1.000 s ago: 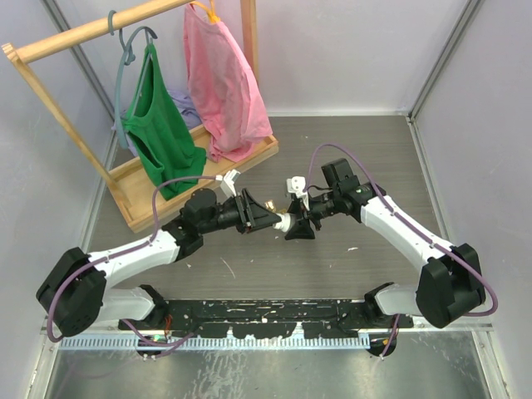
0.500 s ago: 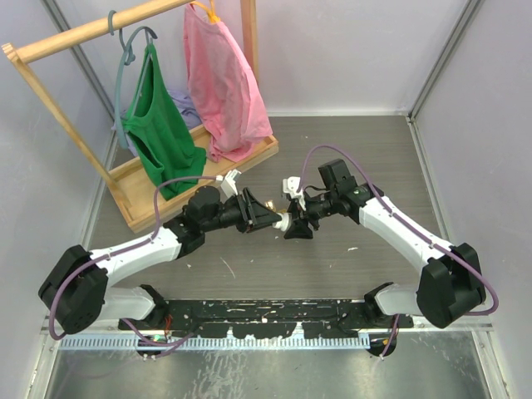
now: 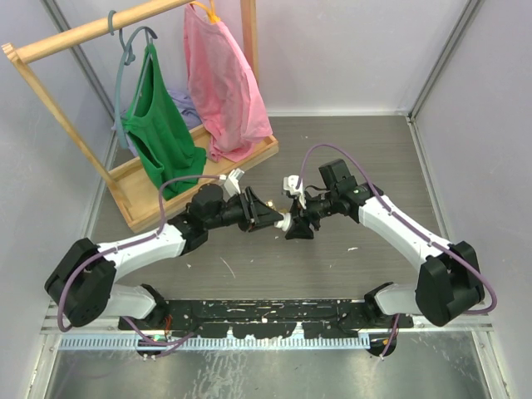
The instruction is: Sort the pills into containers
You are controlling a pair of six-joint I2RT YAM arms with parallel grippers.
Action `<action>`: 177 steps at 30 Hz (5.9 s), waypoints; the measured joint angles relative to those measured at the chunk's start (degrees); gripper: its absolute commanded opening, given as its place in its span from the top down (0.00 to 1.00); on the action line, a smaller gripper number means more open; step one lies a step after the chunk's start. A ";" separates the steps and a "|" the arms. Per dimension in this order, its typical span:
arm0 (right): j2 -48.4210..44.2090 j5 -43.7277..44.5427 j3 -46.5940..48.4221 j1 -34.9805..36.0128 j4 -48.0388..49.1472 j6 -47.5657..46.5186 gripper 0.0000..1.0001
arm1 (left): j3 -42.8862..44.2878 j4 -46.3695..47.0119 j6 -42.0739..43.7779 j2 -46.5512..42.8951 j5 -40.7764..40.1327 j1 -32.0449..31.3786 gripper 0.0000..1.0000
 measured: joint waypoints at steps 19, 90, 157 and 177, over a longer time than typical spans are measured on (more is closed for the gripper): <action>5.20 -21.90 -0.11 -3.87 -0.61 9.11 0.99 | 11.85 -17.09 26.29 0.20 14.53 1.88 0.78; 0.79 -18.34 -2.03 -5.01 3.80 -1.27 0.99 | 9.75 -24.92 12.85 -11.85 -35.91 -15.58 0.36; 1.92 -27.39 -6.51 -2.36 23.04 21.90 0.99 | -4.42 0.17 32.85 -15.47 -1.40 -2.64 0.49; 1.92 -28.57 -6.51 -1.97 26.21 24.33 0.99 | -5.18 -12.33 36.72 -21.33 -4.79 -2.64 0.24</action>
